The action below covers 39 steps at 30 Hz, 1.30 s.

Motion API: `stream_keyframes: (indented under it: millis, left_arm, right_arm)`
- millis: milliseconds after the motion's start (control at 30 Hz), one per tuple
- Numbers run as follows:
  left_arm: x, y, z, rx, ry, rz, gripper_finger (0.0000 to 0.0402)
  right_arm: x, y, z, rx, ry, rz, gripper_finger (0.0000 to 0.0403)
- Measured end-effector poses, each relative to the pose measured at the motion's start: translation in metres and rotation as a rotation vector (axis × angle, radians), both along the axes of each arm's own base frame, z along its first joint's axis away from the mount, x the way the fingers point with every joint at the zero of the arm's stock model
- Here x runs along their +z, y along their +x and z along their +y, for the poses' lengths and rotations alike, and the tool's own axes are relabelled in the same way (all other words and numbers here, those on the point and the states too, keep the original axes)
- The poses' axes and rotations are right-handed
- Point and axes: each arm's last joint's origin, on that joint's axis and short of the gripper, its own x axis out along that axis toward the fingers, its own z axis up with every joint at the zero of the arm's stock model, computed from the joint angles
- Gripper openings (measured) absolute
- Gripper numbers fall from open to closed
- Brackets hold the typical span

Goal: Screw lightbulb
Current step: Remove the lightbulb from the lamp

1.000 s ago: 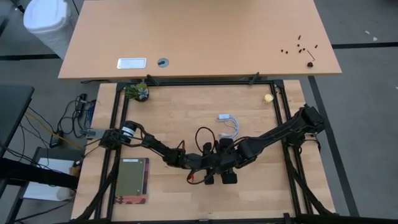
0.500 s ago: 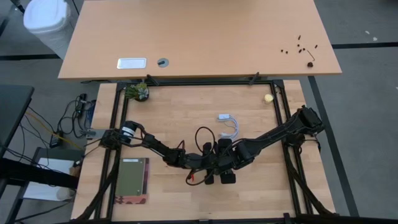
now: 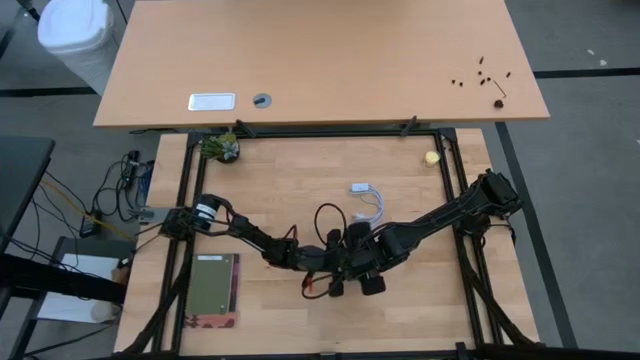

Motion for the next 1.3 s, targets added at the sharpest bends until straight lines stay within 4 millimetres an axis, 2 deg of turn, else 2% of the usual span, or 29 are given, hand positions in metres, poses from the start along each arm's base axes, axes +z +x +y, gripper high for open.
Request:
stream_keyframes:
  millis: [267,567,733,867,1067,1200,1300]
  left_arm:
    - [0.0001,0.0001,-0.0002,-0.017,-0.005,0.001,0.0187]
    - [0.0,0.0001,-0.0007,-0.033,-0.004,0.003,0.0188]
    - [0.0,0.0,-0.0007,-0.035,-0.005,0.003,0.0188]
    - [0.0001,0.0001,-0.0005,-0.034,-0.007,0.003,0.0188]
    - [0.0003,0.0001,-0.0004,-0.033,-0.009,0.002,0.0188]
    - [0.0003,0.0002,-0.0002,-0.032,-0.011,0.002,0.0188]
    - [-0.0001,-0.0002,-0.0012,-0.04,-0.013,0.006,0.0188]
  right_arm:
    - [-0.0007,-0.0029,-0.0003,0.259,-0.079,0.043,0.0291]
    - [-0.0011,-0.0047,-0.0013,0.596,-0.176,0.082,0.0259]
    - [-0.0011,-0.0047,-0.0017,0.706,-0.226,0.089,0.0269]
    - [-0.001,-0.0053,-0.0029,0.901,-0.321,0.115,0.0275]
    - [-0.0009,-0.0047,-0.0044,1.164,-0.47,0.156,0.0263]
    - [-0.0011,-0.0045,-0.0047,1.182,-0.485,0.159,0.0269]
    - [-0.0007,-0.0026,-0.004,1.083,-0.472,0.126,0.0286]
